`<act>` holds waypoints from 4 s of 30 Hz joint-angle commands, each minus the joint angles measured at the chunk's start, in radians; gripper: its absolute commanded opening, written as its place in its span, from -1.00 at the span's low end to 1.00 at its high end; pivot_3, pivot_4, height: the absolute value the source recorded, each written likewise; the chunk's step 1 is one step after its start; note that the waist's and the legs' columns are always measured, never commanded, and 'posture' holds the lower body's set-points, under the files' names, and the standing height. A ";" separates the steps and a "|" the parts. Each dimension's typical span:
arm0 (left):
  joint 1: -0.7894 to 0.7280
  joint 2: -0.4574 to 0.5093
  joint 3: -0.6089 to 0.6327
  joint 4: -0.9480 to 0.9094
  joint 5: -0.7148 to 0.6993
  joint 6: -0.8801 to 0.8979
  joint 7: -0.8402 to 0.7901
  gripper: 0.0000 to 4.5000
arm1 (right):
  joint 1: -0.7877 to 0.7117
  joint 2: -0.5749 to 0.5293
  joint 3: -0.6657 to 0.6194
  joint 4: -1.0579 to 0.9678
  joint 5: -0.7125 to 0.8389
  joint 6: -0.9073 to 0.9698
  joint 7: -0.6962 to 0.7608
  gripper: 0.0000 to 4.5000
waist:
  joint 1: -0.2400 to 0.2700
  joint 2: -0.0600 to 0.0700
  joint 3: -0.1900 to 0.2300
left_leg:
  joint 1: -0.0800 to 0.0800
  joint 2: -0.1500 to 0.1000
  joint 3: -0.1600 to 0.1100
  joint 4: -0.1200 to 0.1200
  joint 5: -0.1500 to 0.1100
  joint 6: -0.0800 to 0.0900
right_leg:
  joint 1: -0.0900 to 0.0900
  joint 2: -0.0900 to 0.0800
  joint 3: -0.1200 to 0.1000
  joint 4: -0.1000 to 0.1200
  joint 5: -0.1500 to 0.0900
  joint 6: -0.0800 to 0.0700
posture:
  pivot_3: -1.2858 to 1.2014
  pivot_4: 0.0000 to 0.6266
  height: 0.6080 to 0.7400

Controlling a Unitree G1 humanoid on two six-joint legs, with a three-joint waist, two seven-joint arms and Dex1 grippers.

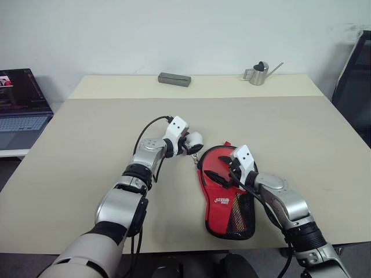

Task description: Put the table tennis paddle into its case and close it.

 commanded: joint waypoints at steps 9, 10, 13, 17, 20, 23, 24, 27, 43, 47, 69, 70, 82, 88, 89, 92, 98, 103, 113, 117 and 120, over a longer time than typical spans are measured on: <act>0.005 -0.020 0.026 0.001 0.005 0.010 -0.003 -0.33 | 0.023 0.009 -0.024 -0.022 -0.005 0.023 -0.036 1.00 | 0.000 0.000 0.000 | 0.000 0.000 0.000 0.000 0.000 0.000 | 0.000 0.000 0.000 0.000 0.000 0.000 | 0.03 -0.52 1.00; 0.006 -0.021 0.029 -0.002 0.003 0.012 -0.006 -0.51 | 0.025 0.009 -0.024 -0.024 -0.010 0.016 -0.041 1.00 | 0.000 0.000 0.000 | 0.000 0.000 0.000 0.000 0.000 0.000 | 0.000 0.000 0.000 0.000 0.000 0.000 | 0.03 -0.52 1.00; 0.021 -0.011 0.034 -0.026 0.001 0.015 -0.026 -0.84 | 0.037 0.008 -0.025 -0.036 -0.016 0.026 -0.060 1.00 | 0.000 0.000 0.000 | 0.000 0.000 0.000 0.000 0.000 0.000 | 0.000 0.000 0.000 0.001 0.000 0.000 | 0.03 -0.52 1.00; 0.065 0.022 0.044 -0.099 -0.014 0.033 -0.061 -0.87 | 0.069 -0.003 -0.029 -0.072 -0.005 0.057 -0.073 1.00 | -0.002 0.000 0.000 | 0.000 0.001 0.000 0.000 0.000 0.000 | 0.000 0.000 0.000 0.001 0.000 0.000 | 0.03 -0.52 1.00; 0.146 0.060 0.060 -0.249 -0.052 0.100 -0.107 -0.87 | 0.102 -0.014 -0.011 -0.102 -0.016 0.069 -0.077 1.00 | -0.009 0.000 0.000 | 0.000 0.001 0.000 0.000 0.000 0.000 | 0.000 0.000 0.001 0.001 0.000 0.000 | 0.03 -0.52 1.00; 0.253 0.097 0.060 -0.448 -0.085 0.196 -0.141 -0.87 | 0.122 -0.020 0.011 -0.109 -0.035 0.072 -0.082 1.00 | -0.020 0.000 -0.001 | 0.001 0.002 0.000 -0.001 0.000 0.000 | 0.000 0.000 0.001 0.001 0.000 0.000 | 0.03 -0.52 1.00; 0.284 0.108 0.060 -0.508 -0.093 0.225 -0.144 -0.87 | 0.124 -0.024 0.023 -0.101 -0.051 0.067 -0.084 1.00 | -0.020 0.000 -0.001 | 0.001 0.002 0.000 -0.001 0.000 0.000 | 0.000 0.000 0.001 0.001 0.000 0.000 | 0.03 -0.52 1.00; 0.332 0.124 0.061 -0.617 -0.108 0.296 -0.139 -0.87 | 0.119 -0.033 0.056 -0.079 -0.099 0.055 -0.088 1.00 | -0.017 -0.001 -0.005 | 0.002 0.002 -0.001 0.000 0.000 0.000 | 0.001 0.000 0.001 0.001 0.000 0.000 | 0.03 -0.52 1.00; 0.078 0.075 -0.018 -0.328 -0.007 0.092 -0.103 -0.87 | 0.089 0.009 0.137 0.023 -0.221 0.018 -0.122 1.00 | -0.015 -0.003 -0.011 | 0.017 0.001 0.000 -0.002 -0.002 0.003 | 0.016 0.001 0.001 0.000 0.000 0.001 | 0.03 -0.52 1.00; 0.016 0.046 -0.036 -0.189 0.031 0.000 -0.086 -0.87 | 0.089 0.029 0.147 0.032 -0.237 0.020 -0.135 1.00 | -0.016 -0.003 -0.011 | 0.017 0.001 0.000 -0.002 -0.002 0.003 | 0.016 0.002 0.001 0.000 0.000 0.001 | 0.03 -0.52 1.00; -0.188 -0.026 -0.007 0.149 0.139 -0.164 0.142 -0.87 | 0.170 0.099 0.172 -0.010 -0.290 0.066 -0.208 1.00 | -0.016 -0.005 -0.013 | 0.017 0.000 0.000 -0.002 -0.002 0.004 | 0.016 0.002 0.000 -0.001 0.000 0.003 | 0.03 -0.52 1.00; -0.190 -0.033 -0.007 0.153 0.142 -0.168 0.148 -0.87 | 0.176 0.100 0.172 -0.018 -0.291 0.072 -0.211 1.00 | -0.016 -0.005 -0.013 | 0.017 0.000 0.000 -0.002 -0.002 0.003 | 0.015 0.002 0.000 -0.001 0.000 0.003 | 0.03 -0.52 1.00; -0.244 -0.126 0.011 0.199 0.182 -0.146 0.312 -0.87 | 0.284 0.110 0.193 -0.175 -0.301 0.177 -0.270 1.00 | -0.002 -0.005 -0.013 | 0.016 0.000 -0.001 -0.003 -0.003 0.003 | 0.015 0.002 0.000 -0.003 -0.003 0.006 | 0.03 -0.52 1.00; -0.256 -0.146 0.009 0.210 0.212 -0.138 0.359 -0.87 | 0.334 0.117 0.194 -0.223 -0.306 0.213 -0.308 1.00 | 0.004 -0.005 -0.013 | 0.015 0.000 -0.001 -0.004 -0.003 0.003 | 0.015 0.001 0.000 -0.004 -0.004 0.008 | 0.03 -0.52 1.00; -0.258 -0.146 0.010 0.210 0.215 -0.138 0.362 -0.87 | 0.343 0.118 0.196 -0.233 -0.307 0.219 -0.312 1.00 | 0.005 -0.005 -0.013 | 0.015 0.000 -0.001 -0.004 -0.003 0.003 | 0.015 0.001 0.000 -0.005 -0.003 0.007 | 0.03 -0.52 1.00; -0.262 -0.151 0.001 0.213 0.238 -0.144 0.378 -0.87 | 0.368 0.119 0.201 -0.262 -0.310 0.237 -0.325 1.00 | 0.005 -0.006 -0.013 | 0.015 0.000 -0.001 -0.004 -0.004 0.002 | 0.016 0.001 0.000 -0.005 -0.003 0.007 | 0.03 -0.52 1.00; -0.293 -0.186 0.000 0.221 0.278 -0.126 0.433 -0.87 | 0.418 0.111 0.200 -0.329 -0.316 0.278 -0.345 1.00 | 0.011 -0.006 -0.013 | 0.014 -0.001 -0.001 -0.004 -0.006 0.000 | 0.016 0.000 0.000 -0.009 -0.004 0.008 | 0.03 -0.52 1.00; -0.317 -0.220 0.007 0.224 0.294 -0.118 0.464 -0.87 | 0.446 0.113 0.199 -0.374 -0.318 0.307 -0.366 1.00 | 0.014 -0.006 -0.014 | 0.011 -0.001 -0.001 -0.004 -0.007 0.000 | 0.016 0.000 -0.001 -0.014 -0.004 0.008 | 0.03 -0.52 1.00; -0.306 -0.273 -0.026 0.227 0.355 -0.118 0.482 -0.87 | 0.491 0.114 0.209 -0.413 -0.314 0.321 -0.391 1.00 | 0.028 -0.006 -0.014 | 0.010 -0.001 -0.001 -0.005 -0.008 0.001 | 0.016 0.000 -0.001 -0.017 -0.004 0.008 | 0.03 -0.52 1.00; -0.283 -0.283 -0.048 0.228 0.378 -0.121 0.426 -0.87 | 0.476 0.121 0.208 -0.393 -0.312 0.311 -0.390 1.00 | 0.031 -0.007 -0.014 | 0.011 -0.002 -0.001 -0.004 -0.008 0.001 | 0.017 0.000 -0.002 -0.016 -0.004 0.008 | 0.03 -0.52 1.00; -0.233 -0.282 -0.085 0.231 0.406 -0.115 0.338 -0.87 | 0.443 0.130 0.204 -0.368 -0.306 0.302 -0.383 1.00 | 0.027 -0.006 -0.017 | 0.012 -0.002 0.000 -0.004 -0.008 0.001 | 0.017 0.001 -0.002 -0.016 -0.004 0.008 | 0.03 -0.52 1.00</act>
